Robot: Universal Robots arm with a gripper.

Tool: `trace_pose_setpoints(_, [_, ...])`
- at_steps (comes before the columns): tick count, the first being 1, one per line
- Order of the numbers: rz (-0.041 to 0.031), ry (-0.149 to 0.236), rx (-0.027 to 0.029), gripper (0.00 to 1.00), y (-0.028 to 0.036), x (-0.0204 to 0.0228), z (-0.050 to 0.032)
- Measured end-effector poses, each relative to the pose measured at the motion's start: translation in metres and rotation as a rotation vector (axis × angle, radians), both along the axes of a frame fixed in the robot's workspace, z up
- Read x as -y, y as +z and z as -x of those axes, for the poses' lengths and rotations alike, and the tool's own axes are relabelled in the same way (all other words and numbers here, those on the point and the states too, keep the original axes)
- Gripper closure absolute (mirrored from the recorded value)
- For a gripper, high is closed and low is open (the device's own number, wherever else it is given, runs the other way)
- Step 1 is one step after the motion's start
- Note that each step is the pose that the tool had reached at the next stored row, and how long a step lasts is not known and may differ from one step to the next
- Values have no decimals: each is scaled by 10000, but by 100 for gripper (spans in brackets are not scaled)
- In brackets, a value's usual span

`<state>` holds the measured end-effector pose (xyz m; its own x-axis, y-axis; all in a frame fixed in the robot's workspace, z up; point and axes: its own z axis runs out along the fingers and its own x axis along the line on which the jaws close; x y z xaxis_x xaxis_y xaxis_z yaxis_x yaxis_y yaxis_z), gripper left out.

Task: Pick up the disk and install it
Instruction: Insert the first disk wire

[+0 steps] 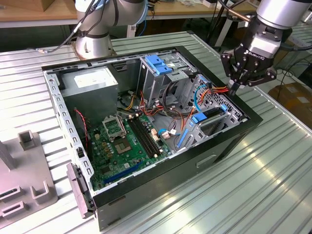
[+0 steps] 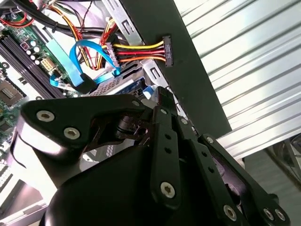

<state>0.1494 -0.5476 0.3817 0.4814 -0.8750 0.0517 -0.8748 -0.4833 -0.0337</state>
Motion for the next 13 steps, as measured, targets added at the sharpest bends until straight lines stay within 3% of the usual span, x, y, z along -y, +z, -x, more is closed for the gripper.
trace_pose_setpoints(2, [1, 128, 0, 89, 0, -22, -22])
trace_pose_setpoints(4, [2, 277, 0, 76, -2, -33, -33])
trace_pose_setpoints(10, [3, 534, 1, 76, -4, -57, -62])
trace_pose_setpoints(13, [5, 725, 1, 69, -6, -89, -85])
